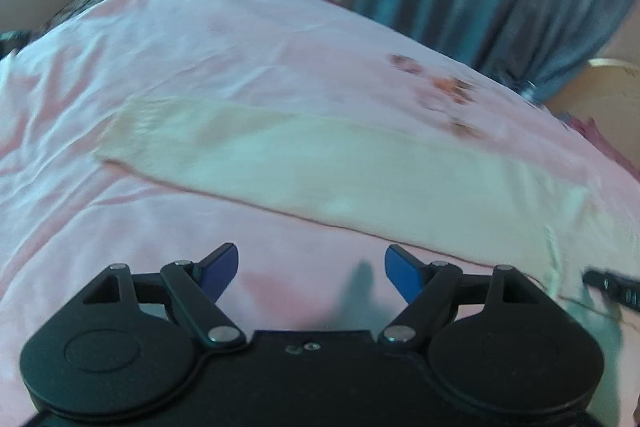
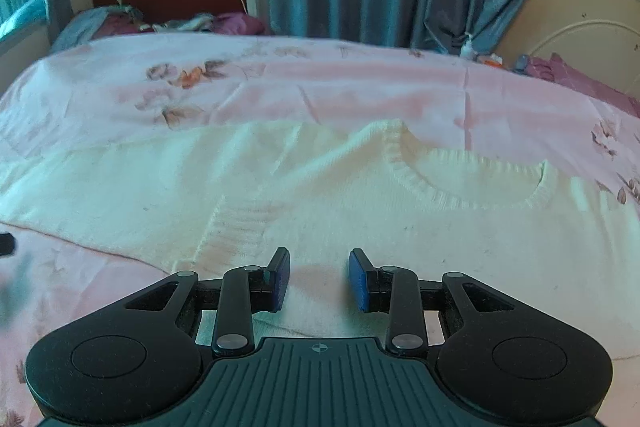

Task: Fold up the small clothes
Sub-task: 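Move the left gripper to the other sleeve cuff and grasp it, then lift the sleeve with the left gripper and lay it across the body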

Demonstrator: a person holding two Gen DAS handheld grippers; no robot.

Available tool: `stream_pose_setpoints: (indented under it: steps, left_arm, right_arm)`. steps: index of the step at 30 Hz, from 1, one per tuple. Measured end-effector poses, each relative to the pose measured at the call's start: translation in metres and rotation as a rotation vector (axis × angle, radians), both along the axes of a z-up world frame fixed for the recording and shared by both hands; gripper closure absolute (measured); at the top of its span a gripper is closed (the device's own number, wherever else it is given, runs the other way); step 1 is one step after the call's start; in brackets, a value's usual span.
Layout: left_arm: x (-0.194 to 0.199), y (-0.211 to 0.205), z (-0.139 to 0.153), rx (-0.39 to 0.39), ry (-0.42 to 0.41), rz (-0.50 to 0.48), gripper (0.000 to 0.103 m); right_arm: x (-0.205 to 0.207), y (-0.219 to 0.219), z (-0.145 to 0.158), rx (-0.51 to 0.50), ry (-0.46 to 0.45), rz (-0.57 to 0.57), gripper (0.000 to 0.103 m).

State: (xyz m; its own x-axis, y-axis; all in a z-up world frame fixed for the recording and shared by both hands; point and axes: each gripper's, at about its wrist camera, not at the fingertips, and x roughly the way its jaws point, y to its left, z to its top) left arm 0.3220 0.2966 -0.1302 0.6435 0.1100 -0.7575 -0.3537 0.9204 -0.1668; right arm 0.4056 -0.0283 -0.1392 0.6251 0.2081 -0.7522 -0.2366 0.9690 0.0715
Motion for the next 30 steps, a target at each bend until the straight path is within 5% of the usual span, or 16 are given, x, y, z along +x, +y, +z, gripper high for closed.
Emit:
stream_pose_setpoints:
  steps: [12, 21, 23, 30]
  left_arm:
    - [0.004, 0.063, -0.013, -0.195, -0.093, 0.133, 0.023]
    - [0.027, 0.083, -0.016, -0.238, -0.15, 0.213, 0.027]
    - [0.03, 0.086, -0.017, -0.234, -0.165, 0.233, 0.035]
    - [0.025, 0.102, -0.023, -0.221, -0.19, 0.308, 0.093]
  right_arm:
    - [0.003, 0.008, -0.007, -0.019, -0.008, 0.012, 0.071]
    - [0.002, 0.003, -0.004, 0.002, -0.004, 0.013, 0.07]
    - [0.002, 0.002, -0.002, 0.011, -0.003, 0.01, 0.07]
    - [0.001, 0.004, -0.003, 0.005, -0.012, 0.005, 0.069]
